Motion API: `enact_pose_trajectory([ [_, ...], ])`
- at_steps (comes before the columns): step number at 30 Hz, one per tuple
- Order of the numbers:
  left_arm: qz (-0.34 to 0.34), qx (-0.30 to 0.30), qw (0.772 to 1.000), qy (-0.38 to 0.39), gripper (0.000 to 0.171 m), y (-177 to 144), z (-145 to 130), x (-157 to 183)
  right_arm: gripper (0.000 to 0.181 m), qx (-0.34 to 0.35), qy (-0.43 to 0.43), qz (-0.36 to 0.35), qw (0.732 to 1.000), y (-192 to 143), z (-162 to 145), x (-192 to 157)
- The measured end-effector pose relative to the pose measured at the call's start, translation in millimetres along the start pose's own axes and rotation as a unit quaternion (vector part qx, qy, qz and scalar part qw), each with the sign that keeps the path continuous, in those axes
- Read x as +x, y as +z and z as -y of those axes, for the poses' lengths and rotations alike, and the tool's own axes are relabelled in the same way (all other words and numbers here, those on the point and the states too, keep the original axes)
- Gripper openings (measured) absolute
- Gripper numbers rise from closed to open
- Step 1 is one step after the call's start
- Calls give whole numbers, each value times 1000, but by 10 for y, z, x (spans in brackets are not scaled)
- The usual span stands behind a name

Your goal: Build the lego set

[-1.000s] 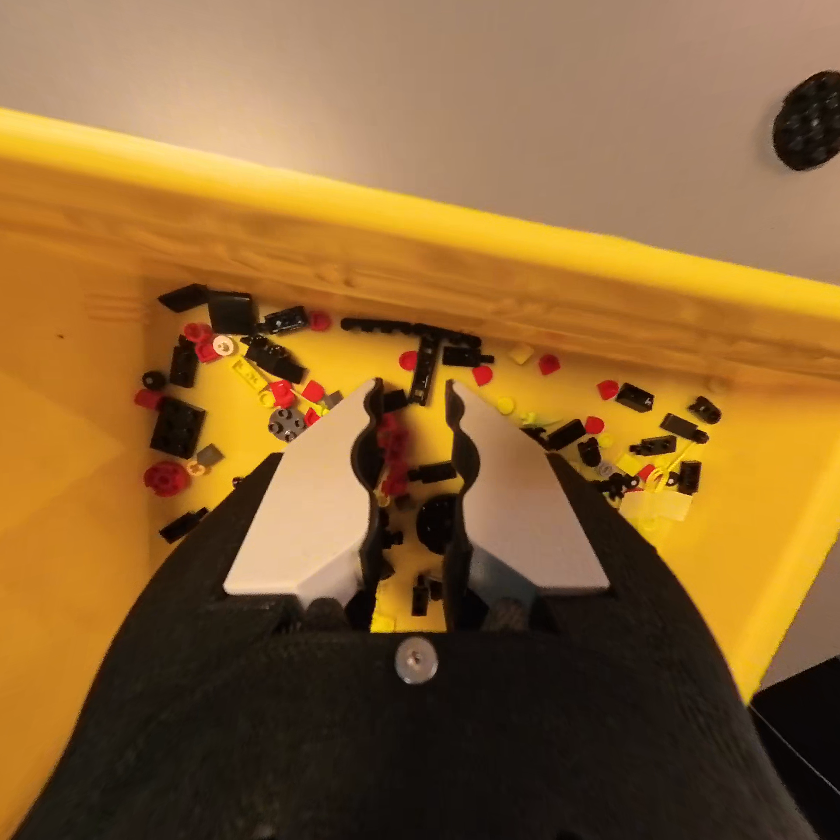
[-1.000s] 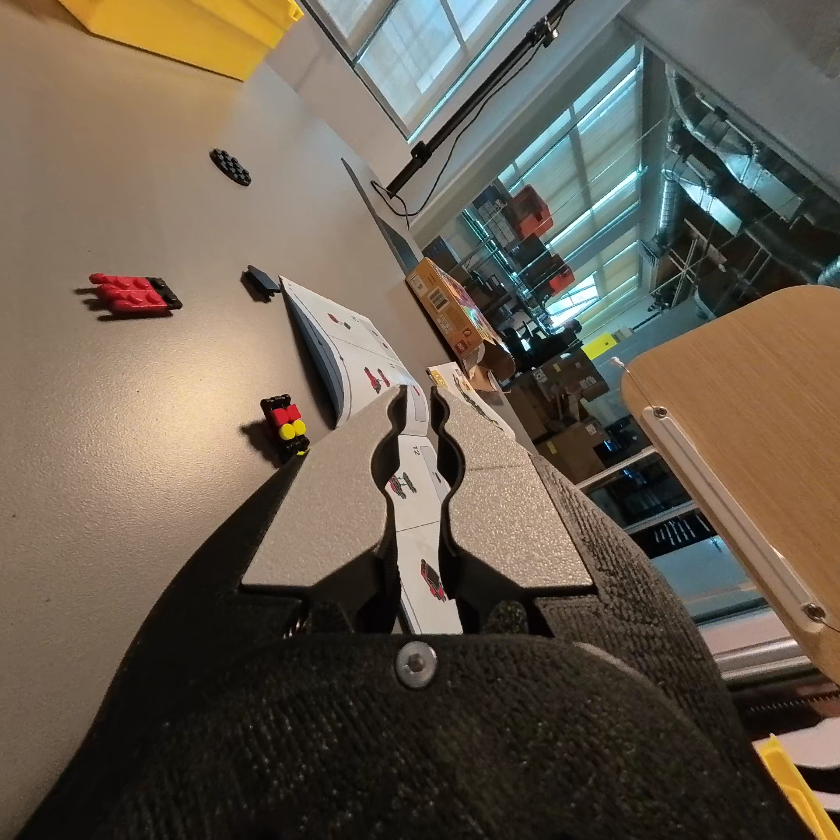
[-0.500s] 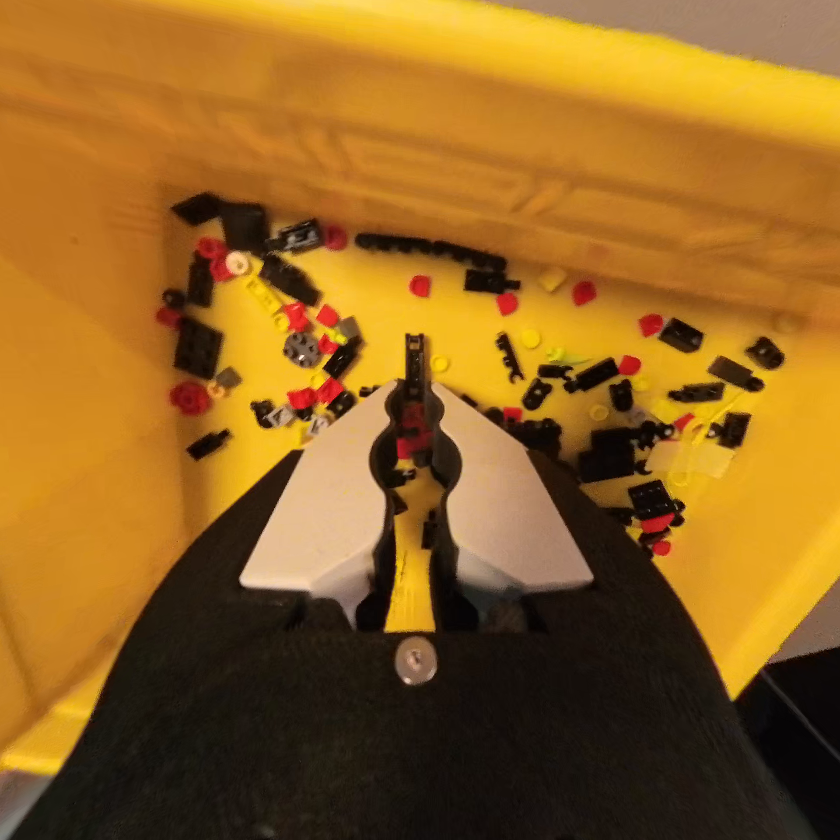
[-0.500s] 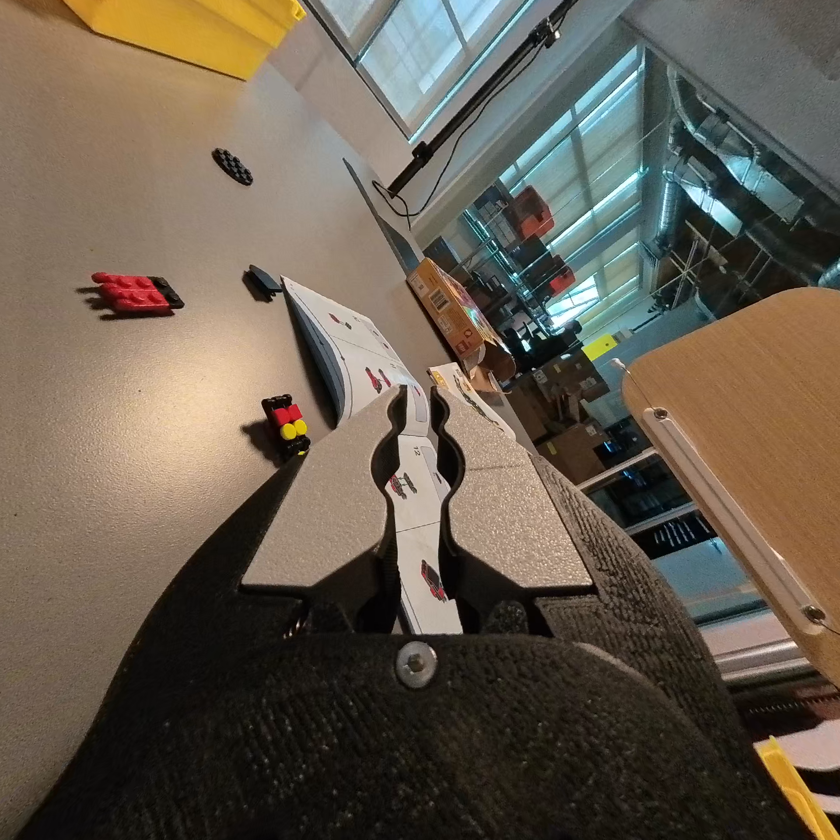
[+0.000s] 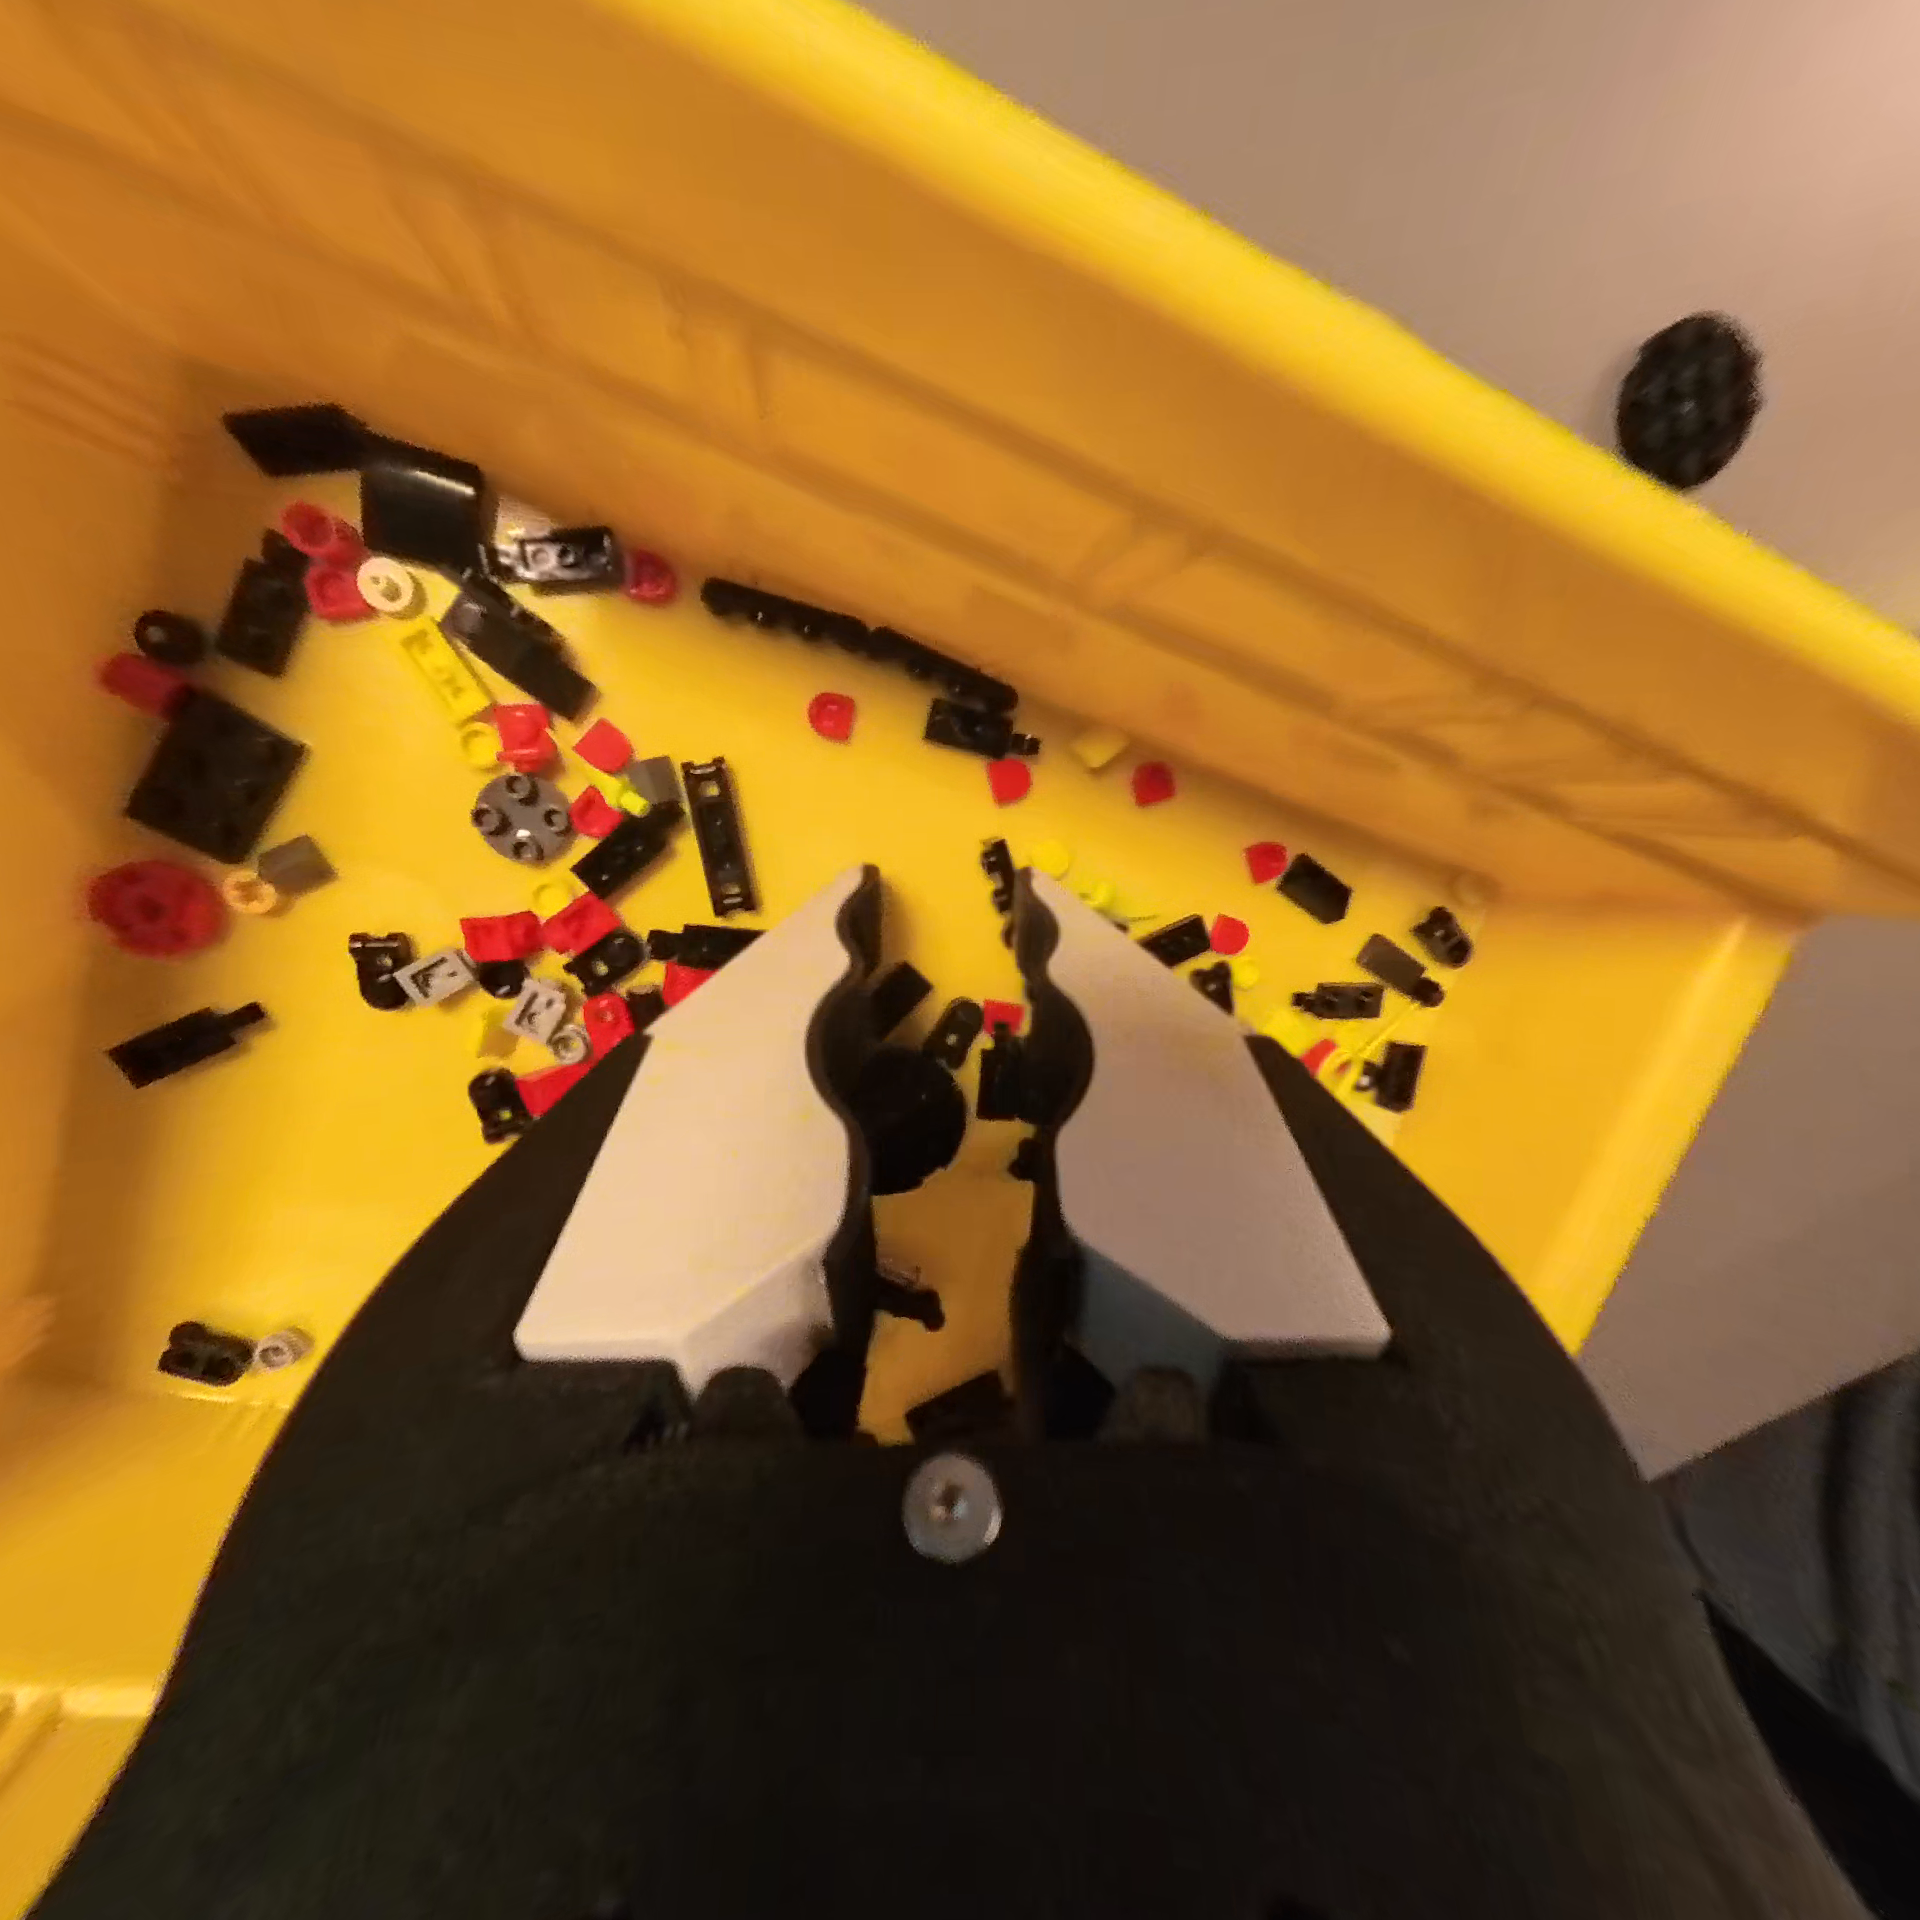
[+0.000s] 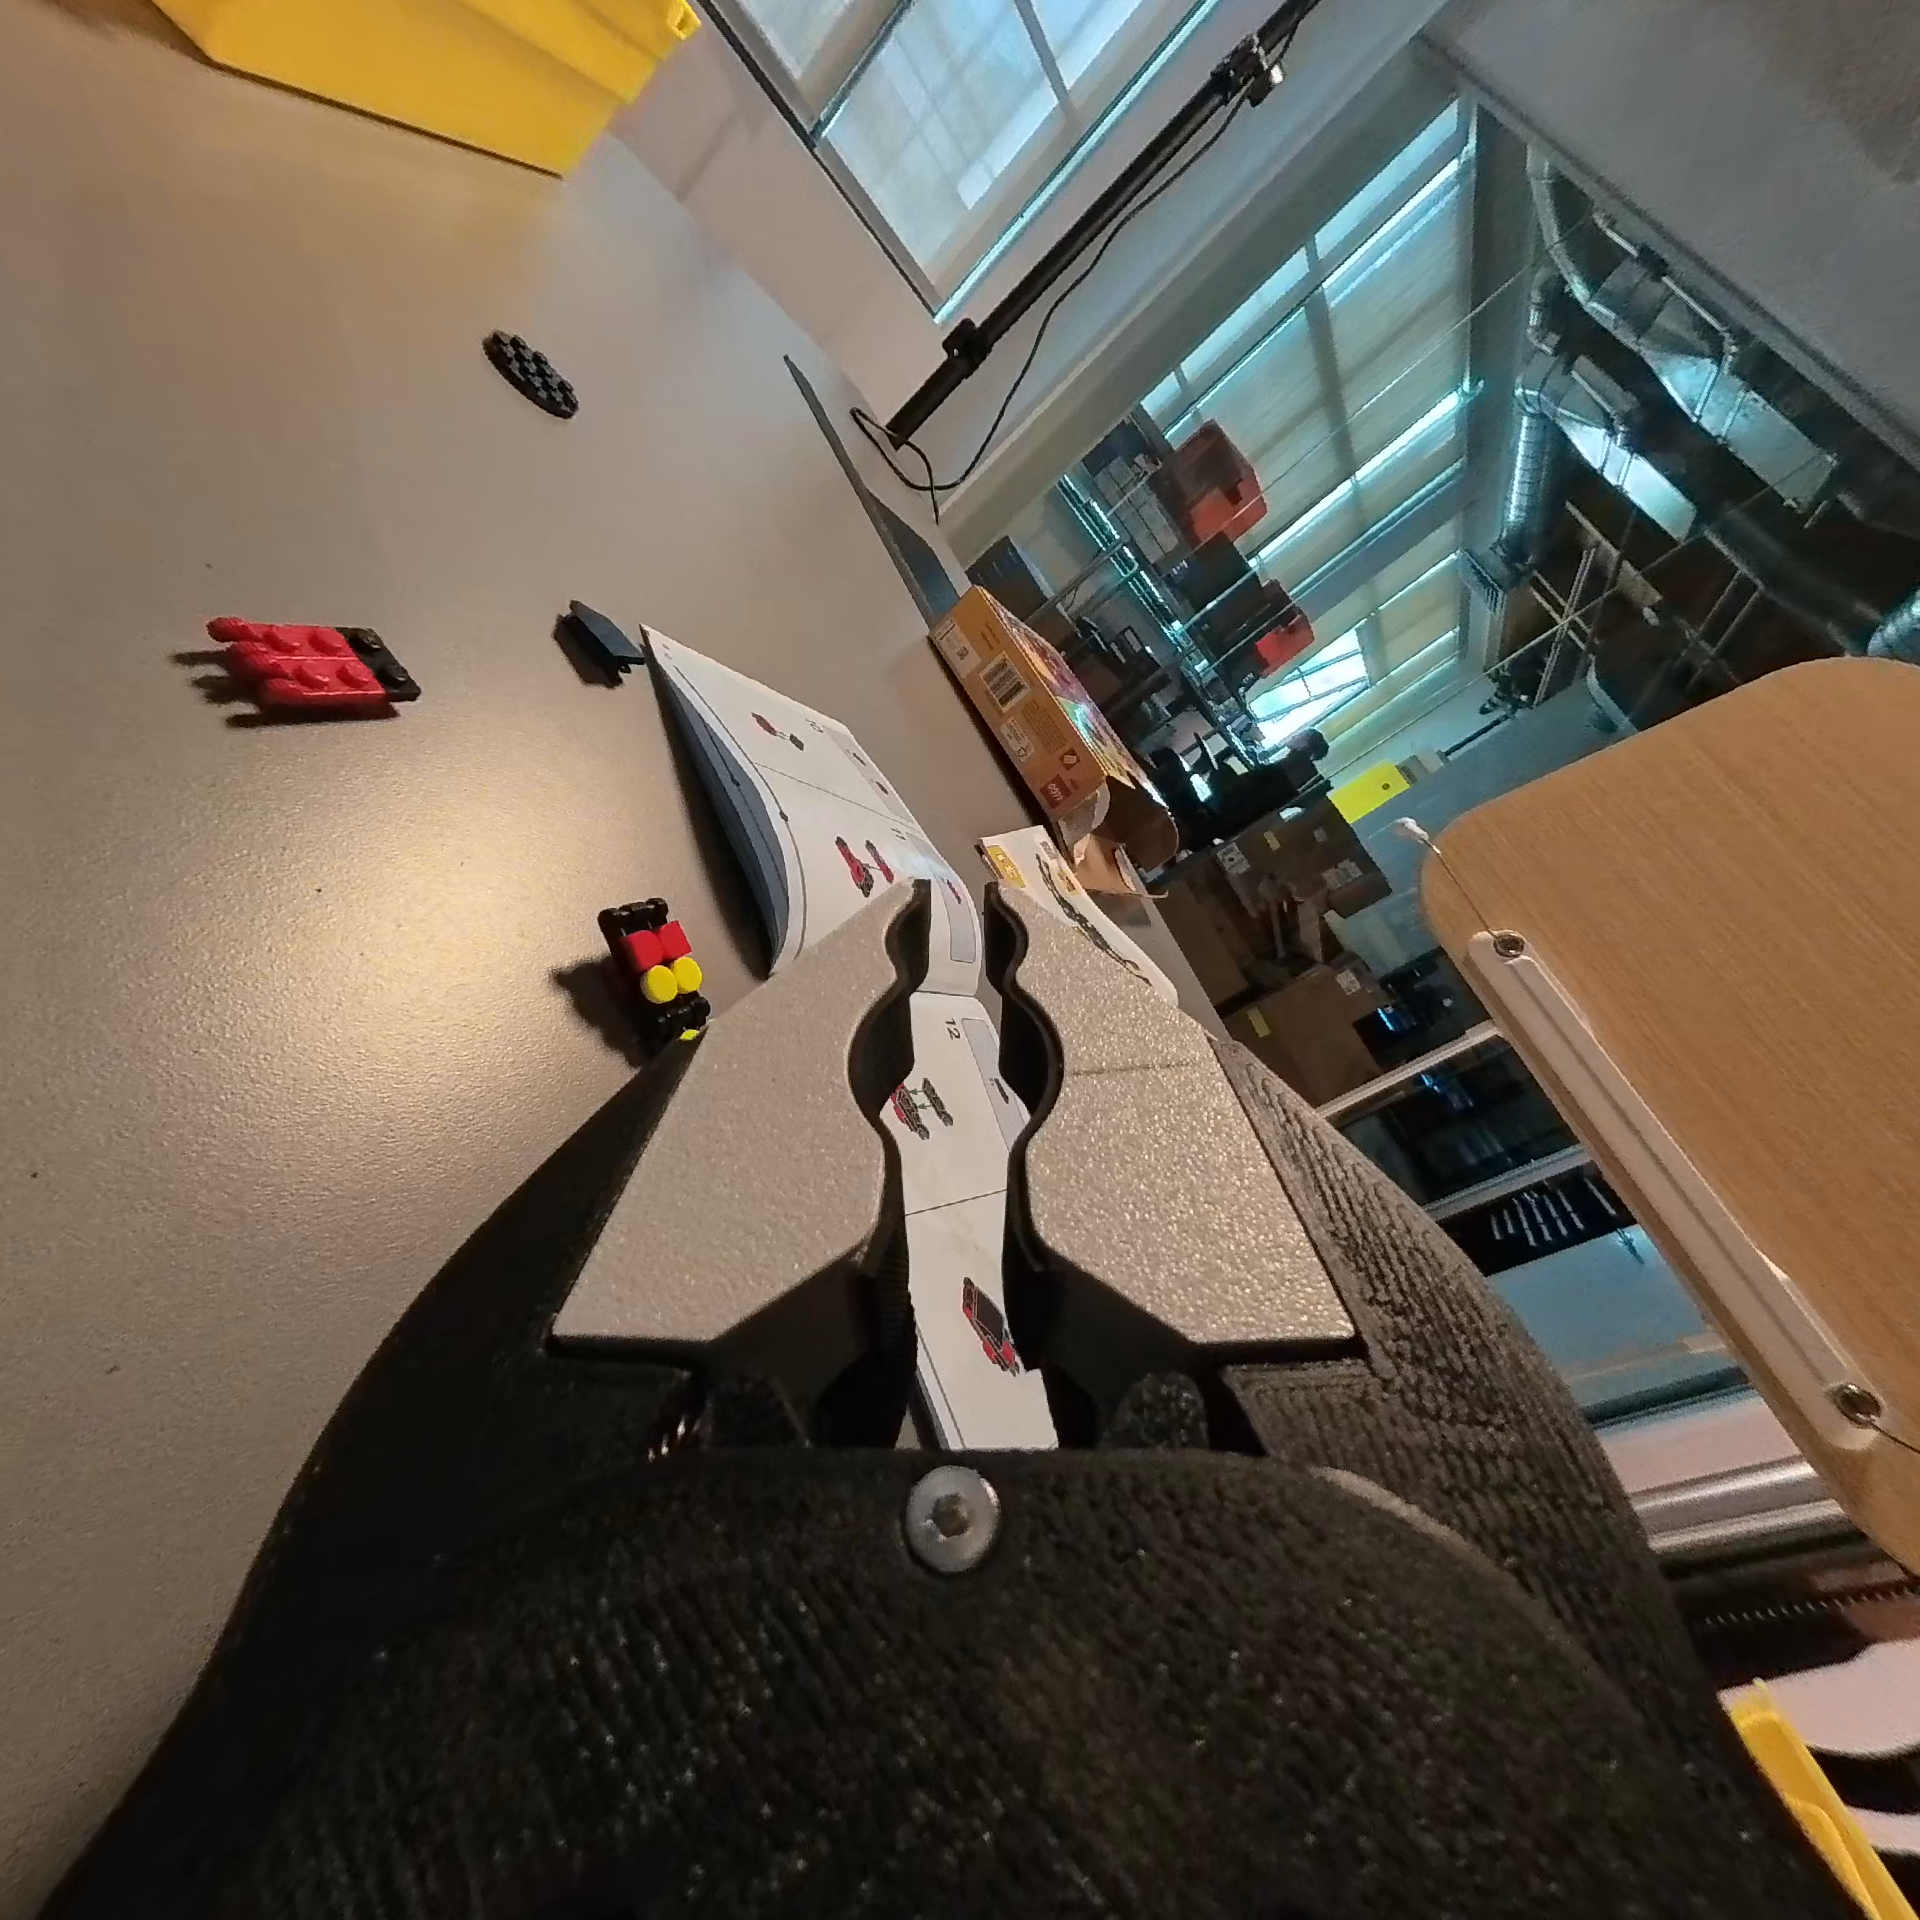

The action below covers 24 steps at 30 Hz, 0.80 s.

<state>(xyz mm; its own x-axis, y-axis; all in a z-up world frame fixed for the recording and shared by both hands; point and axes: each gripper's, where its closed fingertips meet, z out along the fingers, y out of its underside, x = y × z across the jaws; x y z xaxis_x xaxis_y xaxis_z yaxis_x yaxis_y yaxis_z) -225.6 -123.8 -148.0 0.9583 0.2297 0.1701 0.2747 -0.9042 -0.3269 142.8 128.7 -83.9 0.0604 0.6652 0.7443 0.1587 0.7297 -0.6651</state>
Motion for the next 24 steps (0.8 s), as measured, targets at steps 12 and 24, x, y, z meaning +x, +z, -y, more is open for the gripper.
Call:
enact_pose_trajectory([
  [12,-16,-5,1000,-10,16,38,-15,82,8,2,-1,3,1000,-2,11,-11],
  [24,11,-14,1000,15,7,48,-49,97,8,5,-3,5,1000,-5,22,-23],
])
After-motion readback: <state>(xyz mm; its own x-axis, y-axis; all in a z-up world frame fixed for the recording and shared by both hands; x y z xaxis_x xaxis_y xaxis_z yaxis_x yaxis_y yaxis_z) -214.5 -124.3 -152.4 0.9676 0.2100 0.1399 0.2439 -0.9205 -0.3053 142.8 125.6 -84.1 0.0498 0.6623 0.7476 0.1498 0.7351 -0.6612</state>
